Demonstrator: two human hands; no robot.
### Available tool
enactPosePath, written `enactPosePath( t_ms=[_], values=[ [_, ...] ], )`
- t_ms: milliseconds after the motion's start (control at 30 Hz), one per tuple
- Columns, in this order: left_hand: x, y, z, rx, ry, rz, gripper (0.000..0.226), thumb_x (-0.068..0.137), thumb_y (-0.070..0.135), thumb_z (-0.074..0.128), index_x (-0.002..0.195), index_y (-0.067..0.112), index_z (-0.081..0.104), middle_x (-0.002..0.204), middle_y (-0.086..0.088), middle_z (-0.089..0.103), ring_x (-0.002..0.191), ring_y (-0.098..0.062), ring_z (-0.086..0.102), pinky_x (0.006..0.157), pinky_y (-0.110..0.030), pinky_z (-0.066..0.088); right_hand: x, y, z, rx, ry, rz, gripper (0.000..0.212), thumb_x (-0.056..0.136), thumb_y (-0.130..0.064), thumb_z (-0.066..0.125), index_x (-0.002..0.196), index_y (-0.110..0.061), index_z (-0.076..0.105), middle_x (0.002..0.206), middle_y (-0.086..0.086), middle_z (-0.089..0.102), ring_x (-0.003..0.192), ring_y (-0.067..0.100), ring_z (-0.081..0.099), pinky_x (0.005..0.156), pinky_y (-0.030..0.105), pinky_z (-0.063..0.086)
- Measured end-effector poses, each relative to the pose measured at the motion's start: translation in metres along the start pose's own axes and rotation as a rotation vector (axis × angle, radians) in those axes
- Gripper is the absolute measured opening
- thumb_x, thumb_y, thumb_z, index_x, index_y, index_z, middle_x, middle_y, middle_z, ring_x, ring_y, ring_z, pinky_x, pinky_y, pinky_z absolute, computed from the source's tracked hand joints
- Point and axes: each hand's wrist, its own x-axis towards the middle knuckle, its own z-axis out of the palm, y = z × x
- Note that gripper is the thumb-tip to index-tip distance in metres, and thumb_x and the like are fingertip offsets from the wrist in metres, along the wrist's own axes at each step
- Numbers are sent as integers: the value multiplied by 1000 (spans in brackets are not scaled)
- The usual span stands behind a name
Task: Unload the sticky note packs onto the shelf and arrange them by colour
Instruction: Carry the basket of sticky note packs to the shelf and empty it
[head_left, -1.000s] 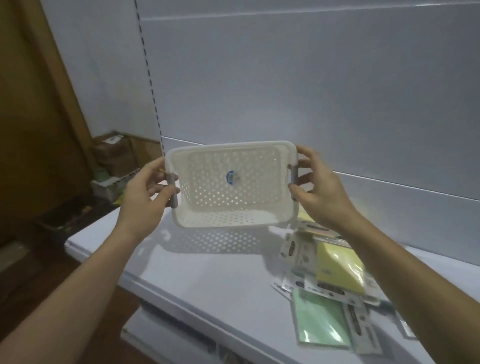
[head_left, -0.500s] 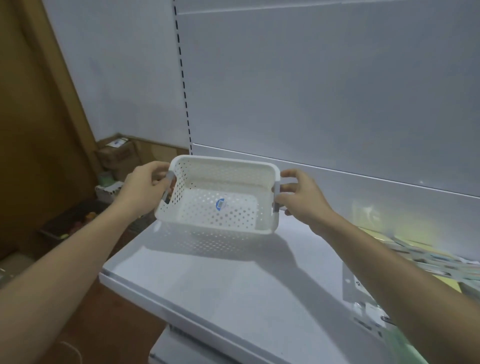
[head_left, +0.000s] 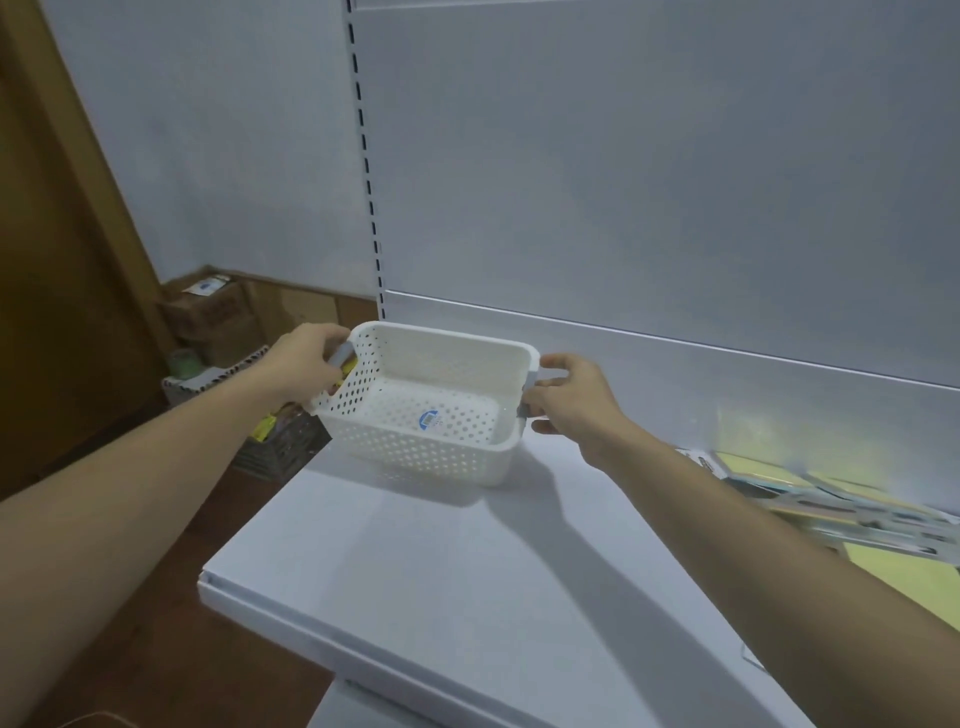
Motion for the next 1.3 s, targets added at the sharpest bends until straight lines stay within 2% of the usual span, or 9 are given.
enactPosePath(
  t_ms=[100, 233, 400, 600, 767, 867, 967, 1133, 1300],
  values=[
    [2, -5, -1, 51, 1, 17, 51, 94, 5, 64, 142, 20, 55, 136, -7, 64, 99, -18, 59, 82, -38, 55, 4, 1, 8, -8, 3, 14, 55, 86, 3, 64, 136, -15, 50, 95, 12, 73, 83, 24, 73, 61, 29, 54],
    [1, -9, 0, 21, 60, 57, 37, 101, 25, 59, 137, 15, 60, 135, -7, 65, 118, -27, 62, 97, -44, 53, 10, -2, 14, 50, 52, 49, 52, 86, 5, 63, 133, -14, 52, 101, 17, 71, 76, 21, 71, 56, 25, 55],
    [-2, -18, 5, -48, 21, 39, 48, 95, 17, 61, 142, 21, 55, 142, -4, 59, 126, -26, 56, 90, -35, 48, 18, 1, 22, 59, 82, 65, 51, 87, 6, 62, 134, -12, 54, 107, 22, 70, 73, 21, 70, 59, 27, 55],
    [-10, -24, 8, -95, 21, 75, 49, 94, 15, 63, 143, 18, 55, 145, -3, 57, 133, -25, 52, 106, -42, 46, 20, 3, 24, 39, 63, 70, 48, 87, 0, 63, 132, -15, 55, 111, 19, 70, 84, 23, 69, 62, 29, 55],
    [-29, -32, -7, -80, 110, -10, 37, 95, 20, 65, 132, 22, 62, 125, -3, 65, 95, -19, 65, 68, -31, 55, 22, -8, 27, -146, -84, 9, 57, 83, 1, 57, 135, -22, 54, 119, 6, 63, 77, 18, 56, 57, 25, 44],
    [-51, -38, -20, -58, 145, -61, 41, 92, 20, 68, 132, 22, 59, 105, 4, 65, 87, -20, 67, 67, -37, 59, 31, -15, 35, -182, -177, -40, 61, 84, 13, 52, 137, -18, 54, 127, 9, 61, 93, 26, 60, 67, 32, 48],
    [-73, -44, -30, -239, 89, -134, 54, 89, 13, 73, 135, 22, 46, 105, -2, 67, 77, -27, 74, 68, -44, 64, 46, -25, 43, -275, -174, -129, 63, 85, 18, 59, 140, -13, 53, 132, 14, 64, 114, 31, 63, 81, 37, 53],
    [-109, -46, -32, -843, -156, -425, 43, 88, 4, 74, 126, 7, 54, 95, -18, 78, 82, -33, 78, 56, -36, 63, 57, -45, 65, -754, -61, -433, 38, 85, 5, 62, 116, -14, 71, 116, 10, 73, 109, 30, 66, 81, 26, 47],
    [-128, -46, -25, -1005, -112, -437, 31, 90, 5, 70, 119, 9, 59, 97, -17, 78, 87, -32, 77, 62, -32, 64, 67, -50, 87, -847, -64, -513, 42, 82, 9, 51, 107, -13, 76, 111, 10, 74, 107, 31, 66, 85, 29, 49]
  ],
)
